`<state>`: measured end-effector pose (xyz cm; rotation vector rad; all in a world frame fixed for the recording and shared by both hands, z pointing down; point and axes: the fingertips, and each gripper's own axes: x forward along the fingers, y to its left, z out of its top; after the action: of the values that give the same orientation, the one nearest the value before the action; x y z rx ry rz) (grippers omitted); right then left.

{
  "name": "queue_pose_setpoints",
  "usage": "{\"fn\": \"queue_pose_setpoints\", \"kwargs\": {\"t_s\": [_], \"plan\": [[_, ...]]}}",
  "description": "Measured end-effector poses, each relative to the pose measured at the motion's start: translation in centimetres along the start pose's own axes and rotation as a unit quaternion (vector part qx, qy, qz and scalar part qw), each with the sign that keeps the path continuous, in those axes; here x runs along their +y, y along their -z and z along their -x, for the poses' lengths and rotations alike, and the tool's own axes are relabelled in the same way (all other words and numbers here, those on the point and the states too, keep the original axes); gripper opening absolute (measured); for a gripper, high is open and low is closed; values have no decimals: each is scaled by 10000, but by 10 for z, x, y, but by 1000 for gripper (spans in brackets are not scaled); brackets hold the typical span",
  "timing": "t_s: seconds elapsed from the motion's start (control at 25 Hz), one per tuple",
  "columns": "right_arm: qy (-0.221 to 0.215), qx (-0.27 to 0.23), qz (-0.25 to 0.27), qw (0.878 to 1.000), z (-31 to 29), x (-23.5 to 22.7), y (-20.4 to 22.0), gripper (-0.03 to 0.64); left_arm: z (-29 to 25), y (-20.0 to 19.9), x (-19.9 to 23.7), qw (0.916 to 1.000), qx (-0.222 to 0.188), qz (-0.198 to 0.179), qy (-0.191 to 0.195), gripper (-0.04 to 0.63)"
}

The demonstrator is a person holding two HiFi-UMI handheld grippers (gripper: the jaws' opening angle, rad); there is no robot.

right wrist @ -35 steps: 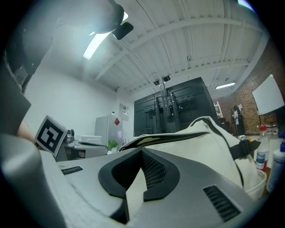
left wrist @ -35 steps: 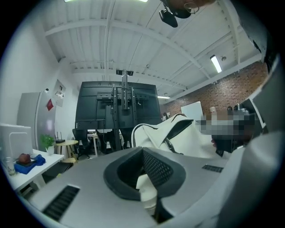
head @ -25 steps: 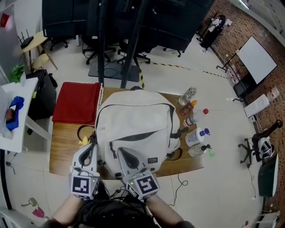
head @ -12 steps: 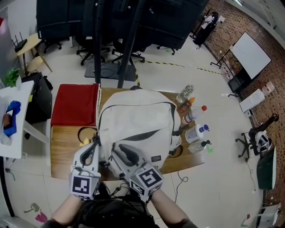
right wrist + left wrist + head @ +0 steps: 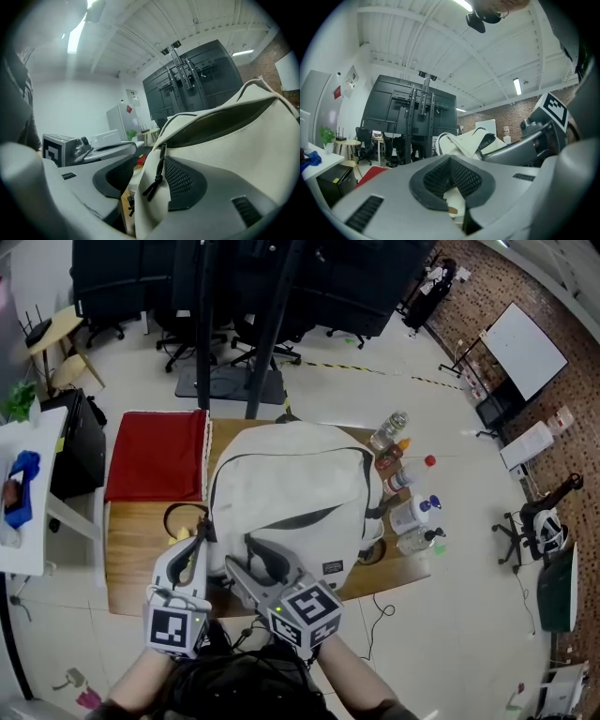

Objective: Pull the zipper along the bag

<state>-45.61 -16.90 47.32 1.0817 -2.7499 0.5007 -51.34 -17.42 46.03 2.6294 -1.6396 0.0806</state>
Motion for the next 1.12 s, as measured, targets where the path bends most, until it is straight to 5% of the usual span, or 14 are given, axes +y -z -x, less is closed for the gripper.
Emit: {"fn": "queue_pose_setpoints", "kwargs": {"t_s": [0.4,0.96,1.12], "plan": [[913,-26,92,9958,-7,-17,1,112,3,5,-5,9998,24,53,199,26],[-175,-647,-852,9941,23,-8,-20,55,-6,2,-39,9969,306,-99,718,26],[-137,-485,-513,9974,29,-16,-22,55,-10,8,-51,9956,485,-81,792,28]]}}
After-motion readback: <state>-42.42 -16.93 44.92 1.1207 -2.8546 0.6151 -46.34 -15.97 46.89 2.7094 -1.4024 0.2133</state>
